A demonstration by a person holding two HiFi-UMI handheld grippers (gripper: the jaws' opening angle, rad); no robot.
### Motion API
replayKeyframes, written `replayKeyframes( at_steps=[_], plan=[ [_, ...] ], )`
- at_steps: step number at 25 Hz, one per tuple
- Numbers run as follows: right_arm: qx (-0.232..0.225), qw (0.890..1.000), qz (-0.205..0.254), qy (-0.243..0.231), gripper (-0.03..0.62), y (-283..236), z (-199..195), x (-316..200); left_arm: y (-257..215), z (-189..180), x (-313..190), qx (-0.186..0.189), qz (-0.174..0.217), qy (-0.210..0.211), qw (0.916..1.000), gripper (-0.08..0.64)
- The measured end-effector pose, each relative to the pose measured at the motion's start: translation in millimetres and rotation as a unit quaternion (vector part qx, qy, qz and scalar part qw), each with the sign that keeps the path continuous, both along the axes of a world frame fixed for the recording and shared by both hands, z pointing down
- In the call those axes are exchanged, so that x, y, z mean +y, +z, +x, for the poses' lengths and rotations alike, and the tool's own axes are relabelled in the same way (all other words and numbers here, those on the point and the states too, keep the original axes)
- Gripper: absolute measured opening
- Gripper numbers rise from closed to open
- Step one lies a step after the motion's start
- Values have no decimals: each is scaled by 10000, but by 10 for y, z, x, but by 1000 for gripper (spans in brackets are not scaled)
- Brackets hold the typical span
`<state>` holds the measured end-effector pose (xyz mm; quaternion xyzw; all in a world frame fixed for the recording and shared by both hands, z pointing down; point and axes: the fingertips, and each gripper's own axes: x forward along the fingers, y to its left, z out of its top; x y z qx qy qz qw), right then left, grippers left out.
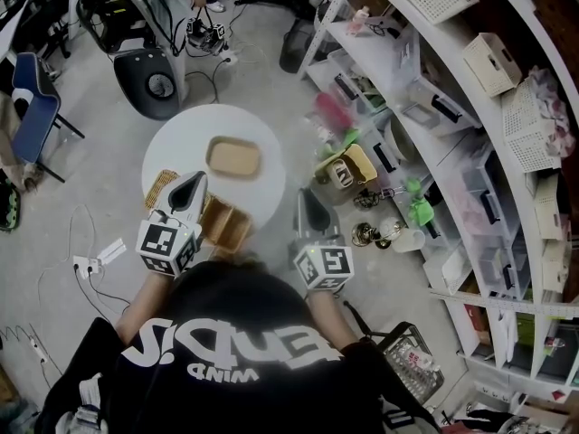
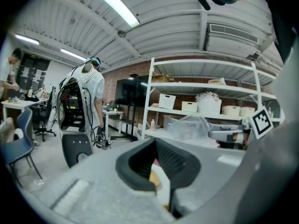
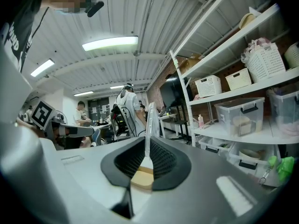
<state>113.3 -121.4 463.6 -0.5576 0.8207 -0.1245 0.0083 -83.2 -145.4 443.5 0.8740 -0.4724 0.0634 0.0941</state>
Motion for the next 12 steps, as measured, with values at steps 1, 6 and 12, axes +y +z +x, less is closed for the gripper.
replayKeyframes(
  at_steps=[1, 6, 12],
  plan=[
    [0, 10000, 1, -1, 32, 7, 10, 2, 8, 9, 3, 4, 0, -3, 10000, 2],
    [-5, 10000, -3, -13, 32, -3, 18, 2, 6, 31, 14, 23, -10, -5, 10000, 2],
    [-26, 10000, -9, -26, 32, -7, -35, -5, 10, -8, 8, 13, -20, -3, 10000, 2]
  ],
)
